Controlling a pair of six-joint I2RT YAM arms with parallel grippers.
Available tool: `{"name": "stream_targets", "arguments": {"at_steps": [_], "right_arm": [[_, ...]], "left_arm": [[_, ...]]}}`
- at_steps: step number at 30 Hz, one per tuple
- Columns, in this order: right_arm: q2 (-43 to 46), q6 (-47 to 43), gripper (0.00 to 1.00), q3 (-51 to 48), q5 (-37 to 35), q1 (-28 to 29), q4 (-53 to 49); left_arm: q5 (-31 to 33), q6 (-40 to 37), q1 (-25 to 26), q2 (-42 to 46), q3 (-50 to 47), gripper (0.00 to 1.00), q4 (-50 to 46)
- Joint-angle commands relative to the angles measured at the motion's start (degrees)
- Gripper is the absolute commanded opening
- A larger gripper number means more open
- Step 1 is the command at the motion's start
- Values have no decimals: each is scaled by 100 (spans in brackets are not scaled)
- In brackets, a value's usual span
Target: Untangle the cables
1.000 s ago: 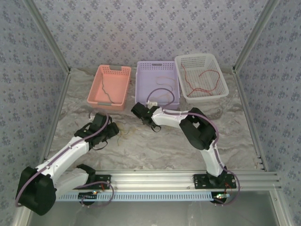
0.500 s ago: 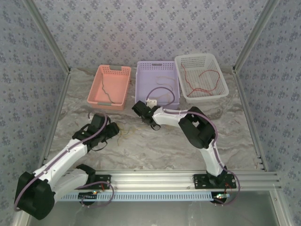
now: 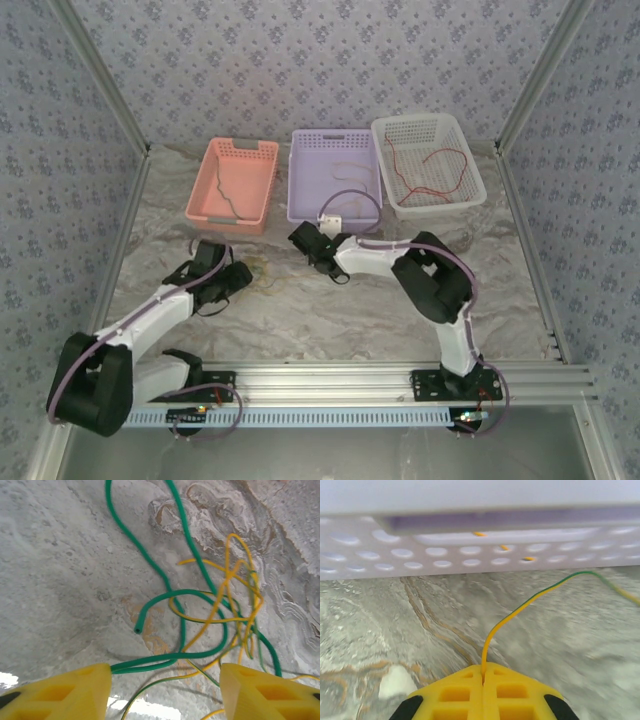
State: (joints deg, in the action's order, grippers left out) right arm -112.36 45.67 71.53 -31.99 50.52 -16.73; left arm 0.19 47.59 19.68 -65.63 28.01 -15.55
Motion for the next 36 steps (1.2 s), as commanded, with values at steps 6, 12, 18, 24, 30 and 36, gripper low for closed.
{"name": "stream_targets", "arguments": {"at_steps": [6, 12, 18, 24, 30, 36], "right_arm": [[1973, -233, 0, -505, -605, -47, -406], [3172, -868, 0, -372, -449, -429, -627], [3867, -1475, 0, 420, -148, -835, -1004], [4058, -1757, 0, 1292, 255, -1157, -1410], [4054, -1858, 0, 1885, 550, -1238, -1746], [4120, -1871, 0, 1880, 792, -1273, -1895]], "left_arm": [[364, -110, -35, -562, 44, 28, 499], [568, -146, -35, -866, 72, 4, 610], [706, -192, -35, -1053, 151, 0, 631], [770, -241, -35, -1169, 250, 0, 600], [689, -306, -70, -958, 468, 6, 318], [742, -247, -70, 548, 848, 62, -603]]}}
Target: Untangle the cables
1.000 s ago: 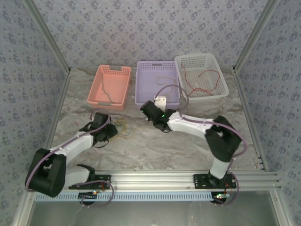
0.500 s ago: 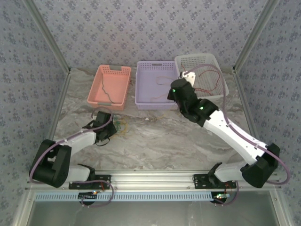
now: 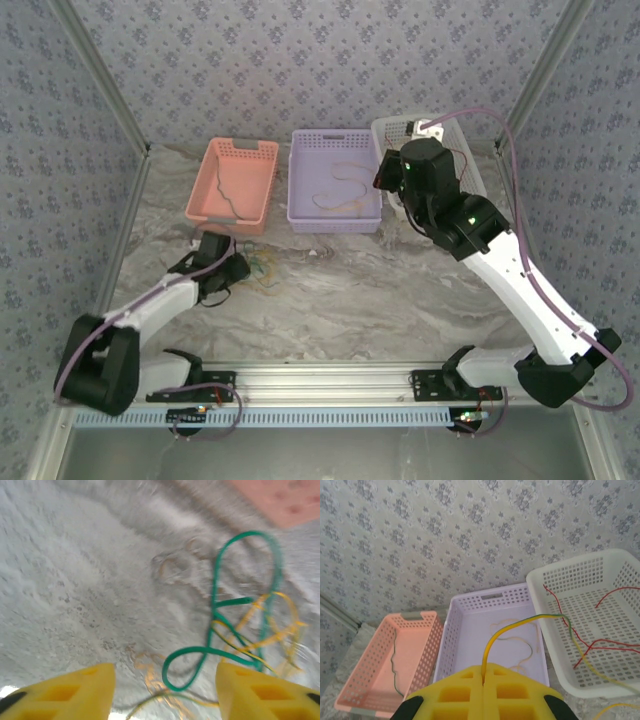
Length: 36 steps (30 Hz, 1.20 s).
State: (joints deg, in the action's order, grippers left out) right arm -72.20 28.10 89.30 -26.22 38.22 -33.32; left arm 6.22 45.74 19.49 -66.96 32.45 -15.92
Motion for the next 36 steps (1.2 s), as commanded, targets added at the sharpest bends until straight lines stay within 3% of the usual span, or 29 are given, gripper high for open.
{"name": "stream_targets", "arguments": {"at_steps": [1, 8, 12, 15, 17, 20, 23, 33, 36], "right_arm": [[104, -120, 0, 100, 296, -42, -224], [91, -129, 0, 11, 751, -51, -162], [71, -237, 0, 62, 1009, -65, -191], [20, -309, 0, 187, 1187, -93, -292], [-10, -342, 0, 252, 1289, -134, -322], [-86, -380, 0, 373, 1461, -183, -410], [-153, -393, 0, 456, 1613, -218, -482], [-305, -283, 0, 595, 2136, -349, -638], [-379, -236, 0, 693, 2281, -385, -728]], "left_arm": [[116, -98, -57, 943, 551, 67, -753], [-179, -505, -68, 1310, 1691, 74, -1829], [-985, -626, -15, 1351, 1947, 74, -1541], [-1700, -955, 484, 1344, 2043, 74, -817], [-1947, -1390, 1105, 1292, 2124, 74, -368], [-1876, -1992, 1951, 1233, 2140, 74, 61], [-1749, -2418, 2451, 1256, 2026, 77, 502], [-539, -4364, 3401, 952, 1770, 81, 1156], [-248, -5011, 3474, 865, 1605, 81, 1406]]}}
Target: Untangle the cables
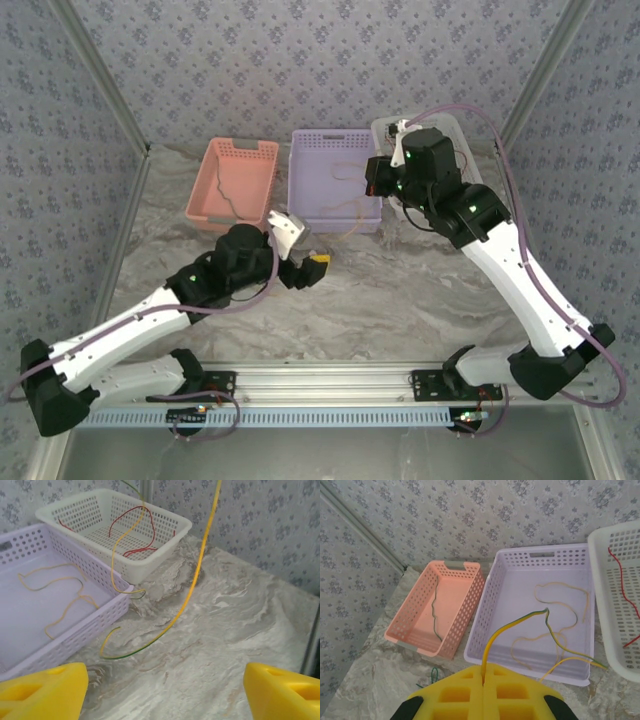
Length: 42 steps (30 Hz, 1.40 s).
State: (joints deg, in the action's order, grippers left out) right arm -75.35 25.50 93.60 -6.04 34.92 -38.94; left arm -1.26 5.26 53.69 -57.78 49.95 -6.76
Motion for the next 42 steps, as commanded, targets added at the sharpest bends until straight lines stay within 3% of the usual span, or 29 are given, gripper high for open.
{"name": "stream_targets", "arguments": {"at_steps": [1, 8, 11, 14, 18, 24, 30, 34, 39, 40, 42], "right_arm": [[-78, 34, 0, 282, 321, -66, -183], [-152, 130, 0, 366, 612, -78, -236], [-152, 181, 0, 352, 624, -73, -281], [-106, 253, 0, 246, 646, -78, -301], [32, 313, 0, -80, 597, -81, -201], [109, 248, 0, -449, 436, -257, -164], [-111, 87, 0, -556, 461, -307, -119], [-437, 301, 0, -934, 550, 13, 76], [-821, 862, 0, -1824, 345, 731, 731], [-925, 969, 2, -1974, 369, 844, 880], [-1148, 1216, 21, -2277, 649, 976, 1257]], "left_arm": [[561, -1116, 57, -80, -226, 81, 588], [863, -1455, 62, -667, -330, 83, 1216], [1061, -1436, 62, -889, -235, 75, 1424], [1236, -1370, 62, -939, -117, 54, 1470], [1057, -1305, 62, -821, -67, 1, 1233], [537, -933, 63, -198, -240, 0, 393], [-417, -254, 62, 107, 20, 0, -929], [-90, 309, 62, 311, -4, 0, -1342], [54, 986, 62, 1164, -465, 0, -1199], [19, 1110, 62, 1323, -524, 0, -1240], [-14, 1294, 63, 1516, -601, 0, -1428]]}}
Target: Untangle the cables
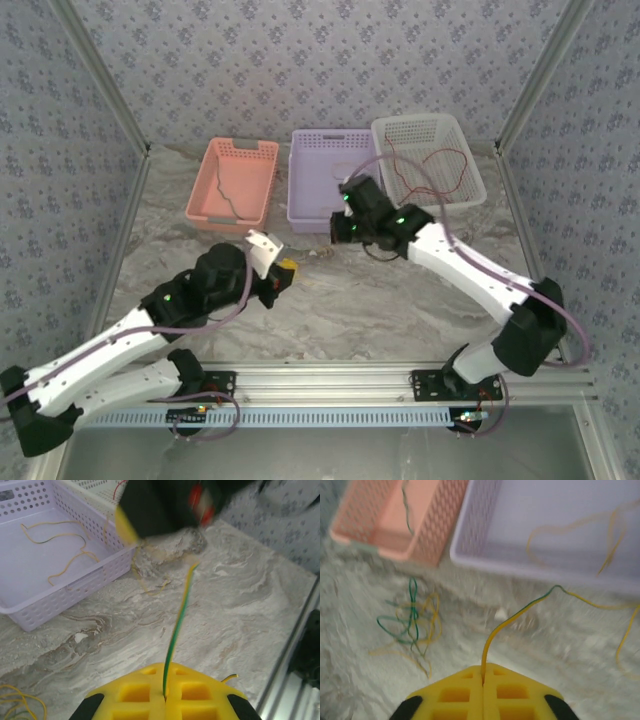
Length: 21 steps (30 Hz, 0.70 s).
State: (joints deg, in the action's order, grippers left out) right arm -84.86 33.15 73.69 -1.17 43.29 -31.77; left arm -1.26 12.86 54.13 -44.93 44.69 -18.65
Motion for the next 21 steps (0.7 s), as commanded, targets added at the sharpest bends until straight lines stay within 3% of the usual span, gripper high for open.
{"name": "stream_targets", "arguments": {"at_steps": [1, 3, 8, 14, 21], "right_arm": [[-272, 492, 28, -382, 260, 176, 679], [-229, 534, 41, -469, 122, 309, 725], [507, 913, 56, -846, -587, 335, 453], [1441, 1784, 62, -1961, -1057, 88, 488], [1085, 1456, 65, -2614, -1082, 806, 1284]], "left_arm": [[28, 597, 14, 270, -76, 0, -369], [72, 688, 14, 337, -105, 0, -626], [297, 908, 10, 356, -93, 0, -1035], [284, 1043, 10, 448, -173, 0, -1000], [425, 997, 10, 501, -149, 0, -1104]]}}
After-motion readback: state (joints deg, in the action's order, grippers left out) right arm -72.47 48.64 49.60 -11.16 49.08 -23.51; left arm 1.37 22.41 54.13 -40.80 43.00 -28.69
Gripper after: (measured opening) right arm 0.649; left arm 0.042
